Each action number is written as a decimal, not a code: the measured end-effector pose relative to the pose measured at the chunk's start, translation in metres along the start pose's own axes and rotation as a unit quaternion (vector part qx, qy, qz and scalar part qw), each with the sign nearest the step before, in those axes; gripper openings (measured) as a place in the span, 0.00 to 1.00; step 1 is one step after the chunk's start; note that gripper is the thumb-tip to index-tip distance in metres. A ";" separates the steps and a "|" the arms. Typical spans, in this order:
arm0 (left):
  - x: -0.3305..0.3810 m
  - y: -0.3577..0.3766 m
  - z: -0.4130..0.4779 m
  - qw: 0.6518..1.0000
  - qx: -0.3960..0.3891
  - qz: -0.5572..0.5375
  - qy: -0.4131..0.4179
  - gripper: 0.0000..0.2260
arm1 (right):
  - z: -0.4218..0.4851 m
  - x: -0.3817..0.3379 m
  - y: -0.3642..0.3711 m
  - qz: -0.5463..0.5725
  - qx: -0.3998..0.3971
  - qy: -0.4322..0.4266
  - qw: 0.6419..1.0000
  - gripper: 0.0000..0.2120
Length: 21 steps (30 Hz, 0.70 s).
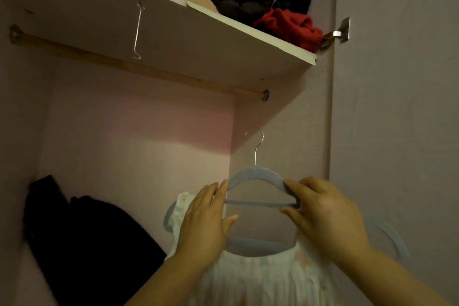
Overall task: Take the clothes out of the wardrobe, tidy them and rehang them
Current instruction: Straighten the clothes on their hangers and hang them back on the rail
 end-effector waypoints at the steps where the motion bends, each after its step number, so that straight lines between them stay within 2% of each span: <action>1: -0.005 0.008 0.015 1.000 -0.003 -0.001 -0.003 0.33 | 0.012 0.005 0.012 -0.003 0.003 -0.004 1.000 0.24; 7: -0.035 0.057 0.091 0.999 -0.034 -0.009 -0.004 0.32 | 0.083 0.046 0.087 -0.039 -0.011 0.014 0.999 0.21; 14: -0.056 0.113 0.174 1.000 -0.018 0.019 -0.013 0.30 | 0.181 0.107 0.160 -0.088 -0.037 0.049 0.994 0.21; 21: -0.087 0.149 0.220 0.998 -0.022 0.047 -0.017 0.30 | 0.263 0.137 0.211 -0.120 -0.034 0.087 0.988 0.16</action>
Point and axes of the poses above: each hand's wrist, its own z-axis towards the middle knuckle, its own y-axis out of the palm, x = y × z, the point moved 3 cm from there along z, towards the middle knuckle, and after that the axes turned 1 degree about y, right-handed, at the moved point
